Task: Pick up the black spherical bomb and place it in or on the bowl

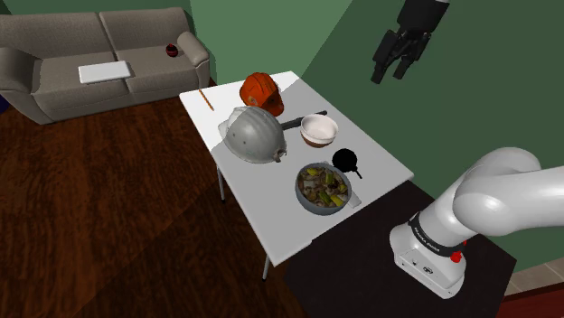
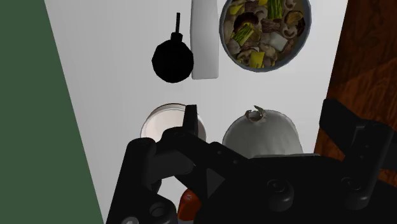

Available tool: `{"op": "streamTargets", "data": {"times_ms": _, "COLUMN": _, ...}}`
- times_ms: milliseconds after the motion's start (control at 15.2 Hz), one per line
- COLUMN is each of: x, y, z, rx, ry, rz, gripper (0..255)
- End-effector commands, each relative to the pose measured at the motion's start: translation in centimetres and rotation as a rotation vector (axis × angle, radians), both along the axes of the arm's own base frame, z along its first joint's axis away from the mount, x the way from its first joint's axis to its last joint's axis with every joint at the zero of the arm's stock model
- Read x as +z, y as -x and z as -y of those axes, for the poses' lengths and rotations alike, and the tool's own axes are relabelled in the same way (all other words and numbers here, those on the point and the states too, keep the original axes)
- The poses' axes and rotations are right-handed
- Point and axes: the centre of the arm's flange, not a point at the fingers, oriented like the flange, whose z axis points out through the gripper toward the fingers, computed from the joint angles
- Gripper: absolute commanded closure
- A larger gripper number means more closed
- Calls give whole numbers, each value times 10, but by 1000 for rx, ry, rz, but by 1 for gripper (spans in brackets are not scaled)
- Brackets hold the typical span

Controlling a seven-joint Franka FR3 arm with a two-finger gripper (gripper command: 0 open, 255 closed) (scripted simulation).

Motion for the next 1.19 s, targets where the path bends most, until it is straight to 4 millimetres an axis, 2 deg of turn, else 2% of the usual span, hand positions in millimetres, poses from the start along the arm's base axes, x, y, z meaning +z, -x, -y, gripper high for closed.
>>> {"op": "streamTargets", "data": {"times_ms": 0, "x": 0, "y": 0, "z": 0, "rx": 0, "ry": 0, "rz": 0, "gripper": 0}}
{"op": "streamTargets", "data": {"times_ms": 1122, "x": -221, "y": -1, "z": 33, "rx": 62, "ry": 38, "rz": -70, "gripper": 0}}
